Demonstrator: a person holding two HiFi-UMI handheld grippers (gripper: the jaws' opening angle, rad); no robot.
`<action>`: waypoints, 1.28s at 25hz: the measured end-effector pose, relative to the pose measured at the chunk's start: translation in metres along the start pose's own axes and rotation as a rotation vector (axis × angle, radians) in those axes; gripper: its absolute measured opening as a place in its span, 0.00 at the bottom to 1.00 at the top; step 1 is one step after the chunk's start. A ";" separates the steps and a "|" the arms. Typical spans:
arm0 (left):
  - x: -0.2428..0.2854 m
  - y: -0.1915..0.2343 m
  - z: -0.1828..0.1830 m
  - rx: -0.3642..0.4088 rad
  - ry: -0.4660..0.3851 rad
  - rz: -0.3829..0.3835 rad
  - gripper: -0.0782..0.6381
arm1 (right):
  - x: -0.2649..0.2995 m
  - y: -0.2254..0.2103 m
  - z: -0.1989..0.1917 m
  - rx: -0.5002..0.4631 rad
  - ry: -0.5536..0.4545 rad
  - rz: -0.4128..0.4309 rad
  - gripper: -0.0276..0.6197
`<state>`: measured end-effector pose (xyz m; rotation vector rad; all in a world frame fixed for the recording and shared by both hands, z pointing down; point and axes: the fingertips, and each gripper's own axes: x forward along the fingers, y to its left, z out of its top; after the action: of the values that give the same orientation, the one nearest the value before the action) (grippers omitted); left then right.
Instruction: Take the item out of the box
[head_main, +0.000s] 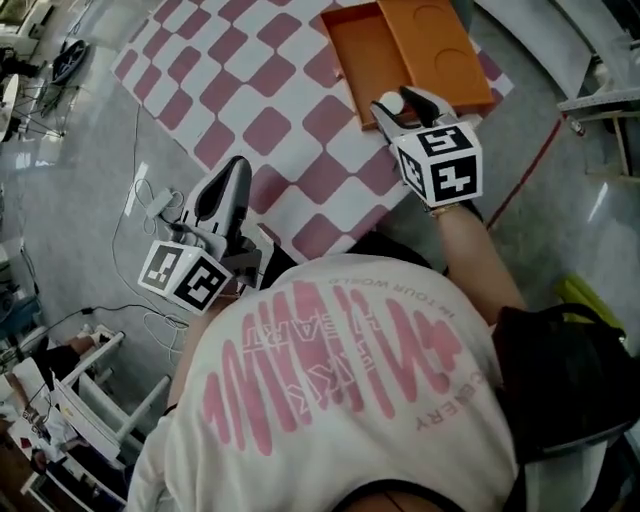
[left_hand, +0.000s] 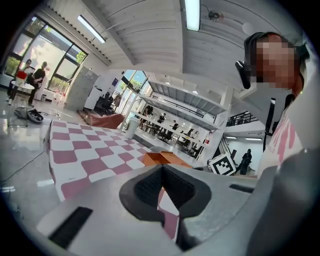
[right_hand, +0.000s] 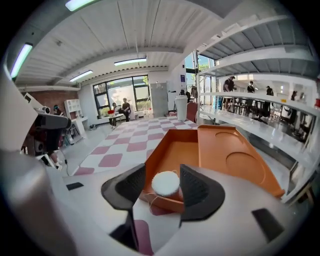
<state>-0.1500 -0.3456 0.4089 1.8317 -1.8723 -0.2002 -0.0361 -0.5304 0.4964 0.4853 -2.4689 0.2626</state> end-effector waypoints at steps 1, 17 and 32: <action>0.000 0.001 -0.001 -0.002 0.001 0.003 0.12 | 0.001 0.000 0.000 -0.013 0.002 -0.011 0.35; 0.003 0.002 -0.003 -0.001 0.007 -0.040 0.12 | 0.009 0.000 -0.013 -0.010 0.055 -0.144 0.38; -0.021 0.012 -0.002 -0.016 -0.005 -0.027 0.12 | 0.014 0.004 -0.017 0.088 0.016 -0.186 0.35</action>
<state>-0.1601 -0.3238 0.4109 1.8484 -1.8450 -0.2286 -0.0393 -0.5255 0.5179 0.7421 -2.3841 0.2979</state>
